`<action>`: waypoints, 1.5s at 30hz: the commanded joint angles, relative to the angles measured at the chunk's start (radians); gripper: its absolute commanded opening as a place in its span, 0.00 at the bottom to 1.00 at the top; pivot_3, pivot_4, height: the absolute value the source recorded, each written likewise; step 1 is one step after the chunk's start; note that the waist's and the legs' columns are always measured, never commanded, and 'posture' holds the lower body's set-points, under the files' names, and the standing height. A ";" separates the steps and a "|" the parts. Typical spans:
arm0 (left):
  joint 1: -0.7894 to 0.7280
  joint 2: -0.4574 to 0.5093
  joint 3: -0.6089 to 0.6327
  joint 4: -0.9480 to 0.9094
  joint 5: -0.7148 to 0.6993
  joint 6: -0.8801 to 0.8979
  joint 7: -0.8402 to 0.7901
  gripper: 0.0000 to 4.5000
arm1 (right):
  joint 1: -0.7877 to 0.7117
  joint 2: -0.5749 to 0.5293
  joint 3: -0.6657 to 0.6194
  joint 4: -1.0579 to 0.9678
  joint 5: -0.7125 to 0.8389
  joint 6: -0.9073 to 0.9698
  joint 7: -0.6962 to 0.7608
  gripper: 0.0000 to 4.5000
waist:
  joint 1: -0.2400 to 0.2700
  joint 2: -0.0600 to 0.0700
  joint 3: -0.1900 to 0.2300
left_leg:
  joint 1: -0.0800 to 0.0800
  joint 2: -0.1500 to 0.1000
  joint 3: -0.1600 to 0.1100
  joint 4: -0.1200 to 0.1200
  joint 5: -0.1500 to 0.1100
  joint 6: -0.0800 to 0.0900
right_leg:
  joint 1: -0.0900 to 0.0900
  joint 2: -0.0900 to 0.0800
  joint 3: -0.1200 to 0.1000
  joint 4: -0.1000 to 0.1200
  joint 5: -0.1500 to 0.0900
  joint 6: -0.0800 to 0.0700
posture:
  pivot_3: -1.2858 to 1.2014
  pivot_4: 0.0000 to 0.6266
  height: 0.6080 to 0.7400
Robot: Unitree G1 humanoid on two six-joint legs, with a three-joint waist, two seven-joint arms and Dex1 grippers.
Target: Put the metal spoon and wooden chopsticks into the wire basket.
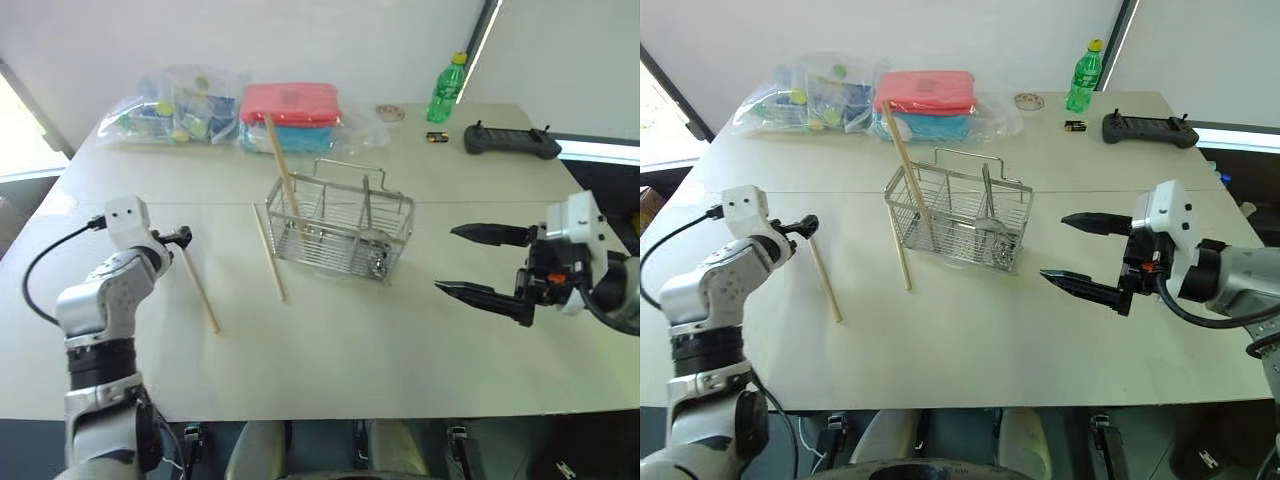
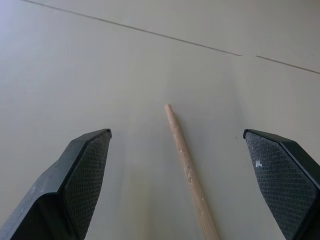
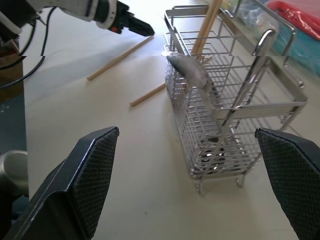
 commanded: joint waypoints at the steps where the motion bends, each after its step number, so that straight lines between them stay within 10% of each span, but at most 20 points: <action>1: -0.055 -0.021 -0.017 0.064 0.047 -0.058 0.020 1.00 | 0.053 0.014 -0.018 -0.045 -0.026 -0.049 0.002 0.99 | -0.003 0.000 0.000 | 0.000 0.000 0.000 0.000 0.000 0.000 | 0.000 0.000 0.000 0.000 0.001 0.001 | 0.52 0.24 0.63; 15: -0.128 -0.113 0.024 0.274 0.103 -0.146 0.083 1.00 | 0.123 0.106 0.048 -0.064 -0.079 -0.138 -0.079 0.99 | -0.003 0.002 -0.002 | 0.003 0.000 0.000 0.001 0.001 -0.001 | 0.003 0.000 0.000 0.000 0.002 0.003 | 0.52 0.24 0.63; 37: -0.077 -0.264 0.207 -0.102 0.114 0.264 0.334 1.00 | 0.145 0.119 0.069 -0.070 -0.068 -0.163 -0.084 0.99 | -0.007 0.005 -0.004 | 0.004 0.000 0.001 0.000 0.000 -0.001 | 0.003 0.000 0.000 0.000 0.001 0.007 | 0.52 0.24 0.63; 45: -0.102 -0.277 0.231 -0.090 0.124 0.248 0.332 0.24 | 0.116 0.107 0.065 -0.068 -0.051 -0.160 -0.086 1.00 | -0.003 0.005 -0.004 | 0.003 0.000 0.000 0.001 0.000 -0.001 | 0.004 0.000 0.000 -0.001 0.000 0.005 | 0.52 0.24 0.63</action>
